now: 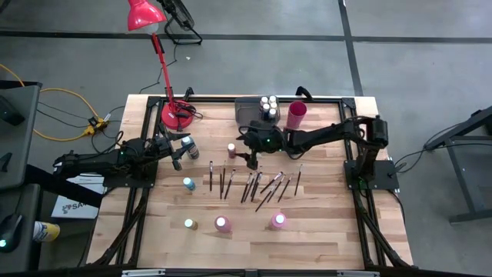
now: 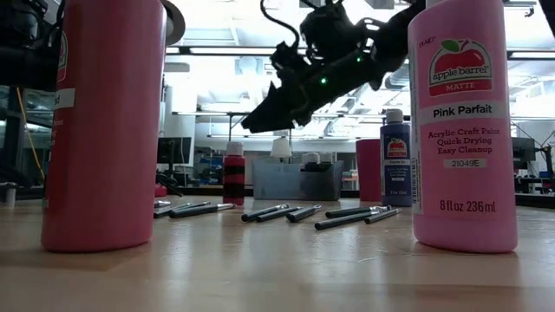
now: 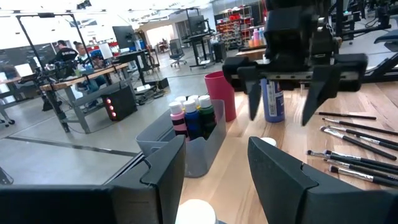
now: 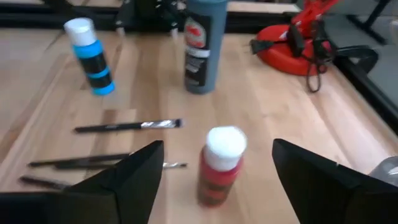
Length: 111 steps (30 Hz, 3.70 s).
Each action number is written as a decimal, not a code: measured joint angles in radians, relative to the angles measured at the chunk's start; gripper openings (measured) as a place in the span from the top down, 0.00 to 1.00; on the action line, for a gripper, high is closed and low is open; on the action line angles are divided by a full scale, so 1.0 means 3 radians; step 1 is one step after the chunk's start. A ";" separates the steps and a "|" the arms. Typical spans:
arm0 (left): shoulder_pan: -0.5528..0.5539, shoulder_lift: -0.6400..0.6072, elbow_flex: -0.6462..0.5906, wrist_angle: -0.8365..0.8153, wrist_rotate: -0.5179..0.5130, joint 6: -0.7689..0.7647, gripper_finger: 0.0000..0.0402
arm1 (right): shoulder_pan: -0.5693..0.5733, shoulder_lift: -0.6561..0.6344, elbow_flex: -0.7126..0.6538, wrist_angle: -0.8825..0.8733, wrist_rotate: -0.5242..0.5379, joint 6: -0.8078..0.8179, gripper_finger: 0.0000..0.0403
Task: Pick & Place Paint Supplies
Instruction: Put the small red paint bottle into the black bin
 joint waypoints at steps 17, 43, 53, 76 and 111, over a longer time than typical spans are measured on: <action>0.0001 0.0000 0.0001 0.0000 0.0000 0.0000 0.57 | -0.0065 0.0402 0.0230 0.0245 -0.0001 0.0191 0.27; 0.0001 0.0001 0.0000 -0.0001 0.0000 -0.0001 0.57 | -0.0112 0.0597 0.0245 0.0364 -0.0260 0.0188 0.40; 0.0001 0.0000 0.0000 0.0000 0.0000 -0.0001 0.57 | -0.0112 0.0617 0.0244 0.0432 -0.0261 0.0178 0.63; 0.0001 0.0000 0.0001 -0.0001 0.0000 -0.0001 0.57 | -0.0436 -0.0410 0.0243 -0.0695 0.1281 0.1035 0.70; 0.0001 0.0001 0.0000 -0.0017 0.0001 0.0000 0.57 | -0.0906 -0.0305 -0.0156 -0.0804 0.1482 0.1398 0.68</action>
